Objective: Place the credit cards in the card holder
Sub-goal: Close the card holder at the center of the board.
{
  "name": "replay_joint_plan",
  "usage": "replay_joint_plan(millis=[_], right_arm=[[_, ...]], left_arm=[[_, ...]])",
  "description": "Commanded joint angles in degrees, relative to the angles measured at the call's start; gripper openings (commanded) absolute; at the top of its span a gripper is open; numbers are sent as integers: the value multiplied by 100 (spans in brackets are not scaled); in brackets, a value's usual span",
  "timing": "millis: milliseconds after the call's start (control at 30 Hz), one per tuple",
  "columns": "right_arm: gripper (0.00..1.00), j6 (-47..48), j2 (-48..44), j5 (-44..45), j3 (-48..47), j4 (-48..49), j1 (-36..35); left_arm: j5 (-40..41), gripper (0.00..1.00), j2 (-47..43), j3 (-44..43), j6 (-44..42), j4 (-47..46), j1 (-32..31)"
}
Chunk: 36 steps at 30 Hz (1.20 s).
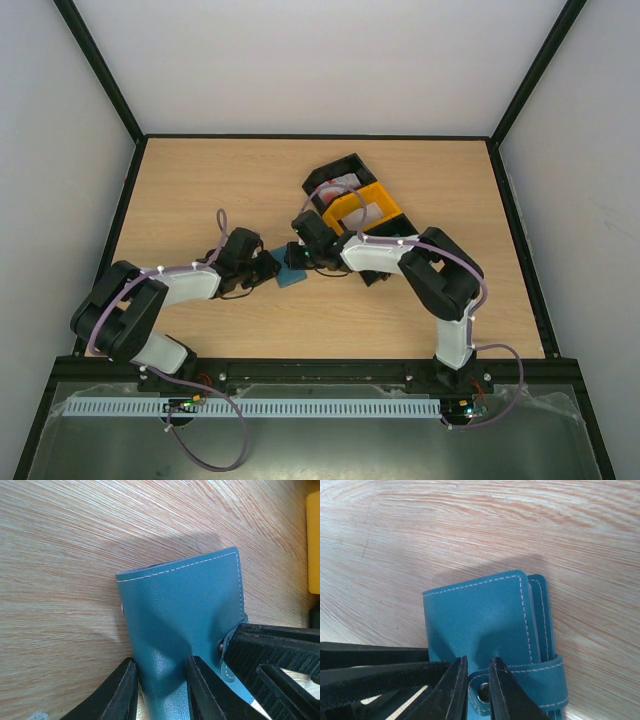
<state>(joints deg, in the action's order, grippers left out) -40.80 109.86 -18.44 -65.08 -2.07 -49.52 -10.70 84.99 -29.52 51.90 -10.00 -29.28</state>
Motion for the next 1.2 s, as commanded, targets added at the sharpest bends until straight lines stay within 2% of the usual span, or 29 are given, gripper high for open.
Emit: replay_joint_plan(millis=[0, 333, 533, 800, 1033, 1167], right_arm=[[13, -4, 169, 247, 20, 218, -40], [14, 329, -127, 454, 44, 97, -40], [19, 520, -464, 630, -20, -199, -36], [19, 599, -302, 498, -10, -684, -147], [12, 609, -87, 418, -207, -676, -181], [11, 600, 43, 509, -297, -725, -179]], left_arm=[[90, 30, 125, 107, -76, 321, 10], [86, 30, 147, 89, -88, 331, 10], [86, 30, 123, 87, -80, 332, 10], [87, 30, 149, 95, -77, 314, 10], [86, 30, 158, 112, -79, 306, 10], [90, 30, 161, 102, -75, 306, 14]])
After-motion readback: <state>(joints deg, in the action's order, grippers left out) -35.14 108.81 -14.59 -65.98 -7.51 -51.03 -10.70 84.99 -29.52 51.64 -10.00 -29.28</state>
